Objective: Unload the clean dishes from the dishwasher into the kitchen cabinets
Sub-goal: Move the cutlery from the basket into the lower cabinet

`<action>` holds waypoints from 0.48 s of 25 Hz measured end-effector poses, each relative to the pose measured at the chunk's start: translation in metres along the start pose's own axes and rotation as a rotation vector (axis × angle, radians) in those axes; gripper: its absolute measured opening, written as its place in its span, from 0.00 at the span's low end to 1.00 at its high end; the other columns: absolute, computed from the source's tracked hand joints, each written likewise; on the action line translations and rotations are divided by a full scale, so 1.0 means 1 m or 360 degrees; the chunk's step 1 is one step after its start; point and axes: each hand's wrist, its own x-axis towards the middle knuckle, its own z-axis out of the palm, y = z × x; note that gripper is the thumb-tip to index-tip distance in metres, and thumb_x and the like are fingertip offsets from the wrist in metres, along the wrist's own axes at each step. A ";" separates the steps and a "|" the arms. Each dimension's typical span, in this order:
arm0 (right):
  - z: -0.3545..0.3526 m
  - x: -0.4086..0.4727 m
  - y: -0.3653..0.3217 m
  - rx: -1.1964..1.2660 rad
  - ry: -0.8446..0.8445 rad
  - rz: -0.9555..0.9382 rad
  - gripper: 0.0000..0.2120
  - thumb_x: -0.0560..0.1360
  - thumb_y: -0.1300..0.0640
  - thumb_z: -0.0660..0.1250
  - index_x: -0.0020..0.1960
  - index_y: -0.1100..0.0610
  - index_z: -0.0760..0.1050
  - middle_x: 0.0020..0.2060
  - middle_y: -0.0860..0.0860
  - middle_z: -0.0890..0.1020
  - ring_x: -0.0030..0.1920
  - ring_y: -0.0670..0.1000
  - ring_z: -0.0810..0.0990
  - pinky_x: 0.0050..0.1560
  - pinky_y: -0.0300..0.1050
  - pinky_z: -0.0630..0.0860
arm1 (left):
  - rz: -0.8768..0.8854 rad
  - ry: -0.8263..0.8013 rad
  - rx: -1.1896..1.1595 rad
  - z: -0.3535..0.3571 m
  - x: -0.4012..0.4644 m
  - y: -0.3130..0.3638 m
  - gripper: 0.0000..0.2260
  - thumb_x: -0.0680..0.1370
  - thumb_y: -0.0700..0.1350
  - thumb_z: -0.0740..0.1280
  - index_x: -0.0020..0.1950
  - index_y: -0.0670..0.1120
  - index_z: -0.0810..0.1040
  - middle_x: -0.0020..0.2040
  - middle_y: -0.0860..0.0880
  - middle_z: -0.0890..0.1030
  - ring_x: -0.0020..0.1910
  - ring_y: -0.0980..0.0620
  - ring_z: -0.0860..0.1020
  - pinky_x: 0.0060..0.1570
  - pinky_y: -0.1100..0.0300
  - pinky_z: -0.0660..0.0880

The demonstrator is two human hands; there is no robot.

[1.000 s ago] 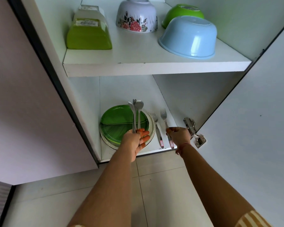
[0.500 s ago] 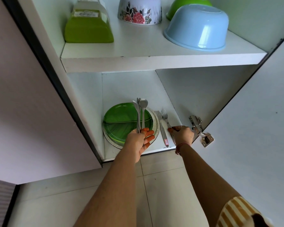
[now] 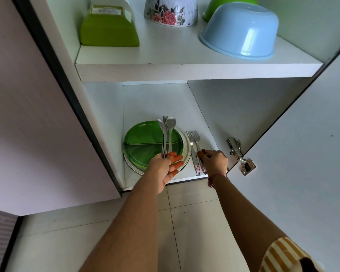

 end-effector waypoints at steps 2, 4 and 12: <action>-0.006 -0.009 -0.010 0.0094 0.0003 0.0005 0.15 0.75 0.49 0.69 0.57 0.57 0.81 0.43 0.53 0.85 0.38 0.49 0.80 0.44 0.41 0.79 | -0.0004 -0.0016 0.0001 0.001 0.000 -0.001 0.07 0.83 0.40 0.56 0.51 0.43 0.74 0.58 0.44 0.81 0.57 0.47 0.79 0.62 0.52 0.72; -0.013 -0.032 -0.027 0.0371 -0.0058 0.0030 0.17 0.75 0.46 0.68 0.55 0.57 0.82 0.42 0.51 0.84 0.40 0.48 0.79 0.43 0.39 0.76 | -0.0008 -0.0060 -0.0003 0.001 0.000 -0.001 0.07 0.83 0.40 0.57 0.52 0.42 0.75 0.57 0.44 0.82 0.54 0.48 0.80 0.64 0.50 0.72; -0.029 -0.073 -0.069 0.1273 -0.0776 0.0649 0.06 0.72 0.55 0.71 0.46 0.57 0.80 0.31 0.51 0.78 0.28 0.48 0.76 0.31 0.40 0.74 | -0.0045 -0.0311 0.0061 0.008 -0.003 -0.004 0.10 0.80 0.42 0.63 0.60 0.42 0.75 0.51 0.44 0.83 0.54 0.47 0.82 0.57 0.51 0.77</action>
